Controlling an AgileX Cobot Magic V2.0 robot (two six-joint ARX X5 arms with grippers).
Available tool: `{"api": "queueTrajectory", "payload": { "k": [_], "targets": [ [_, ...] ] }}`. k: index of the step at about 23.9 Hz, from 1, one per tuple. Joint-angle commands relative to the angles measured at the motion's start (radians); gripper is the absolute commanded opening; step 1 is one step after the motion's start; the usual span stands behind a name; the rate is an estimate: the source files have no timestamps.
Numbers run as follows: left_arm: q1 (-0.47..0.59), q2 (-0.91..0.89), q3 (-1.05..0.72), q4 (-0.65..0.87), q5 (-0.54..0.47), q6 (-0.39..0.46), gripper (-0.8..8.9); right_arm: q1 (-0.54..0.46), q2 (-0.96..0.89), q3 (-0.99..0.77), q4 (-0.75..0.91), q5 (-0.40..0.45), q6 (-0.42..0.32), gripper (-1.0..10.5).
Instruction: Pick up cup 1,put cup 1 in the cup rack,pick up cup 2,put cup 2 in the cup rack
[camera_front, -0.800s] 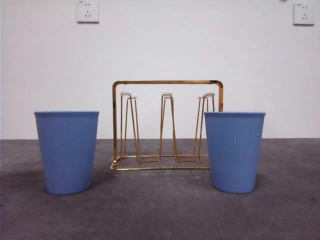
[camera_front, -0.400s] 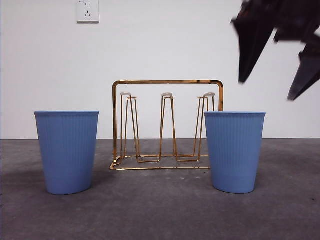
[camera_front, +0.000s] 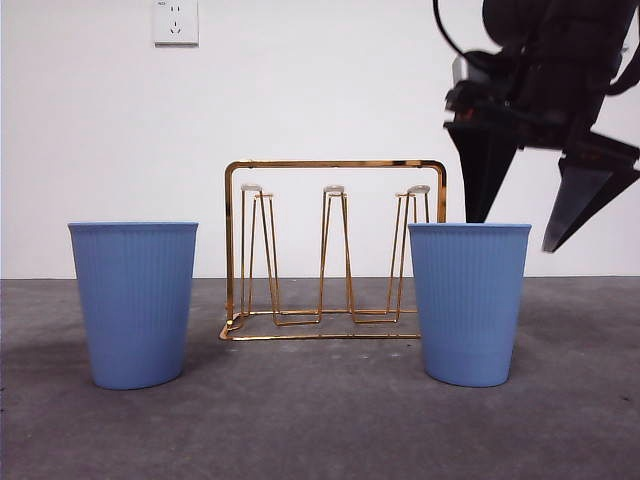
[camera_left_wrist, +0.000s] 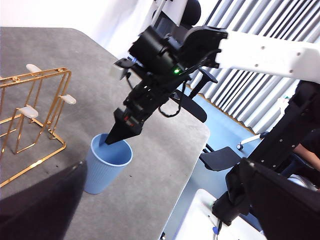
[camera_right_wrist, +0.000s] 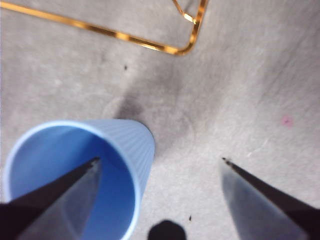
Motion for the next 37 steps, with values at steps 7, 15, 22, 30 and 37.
{"api": "queueTrajectory", "payload": {
  "k": [7,15,22,30,37],
  "targets": [
    [-0.031,0.008,0.002,0.059,0.004,-0.056,7.41,0.026,0.057,0.002,0.005,-0.003,0.011,2.1],
    [-0.053,0.015,0.002,0.143,0.004,-0.135,7.40,0.072,0.084,0.002,0.019,-0.006,0.016,0.8],
    [-0.069,0.016,0.002,0.163,0.004,-0.164,7.40,0.077,0.090,0.003,0.038,0.001,0.007,-0.1],
    [-0.087,0.018,0.002,0.236,0.004,-0.237,7.39,0.076,-0.029,0.004,0.026,-0.024,-0.019,-0.1],
    [-0.116,0.031,0.002,0.608,-0.003,-0.490,7.18,0.077,-0.351,0.006,0.108,-0.220,0.035,-0.1]
  ]
}}
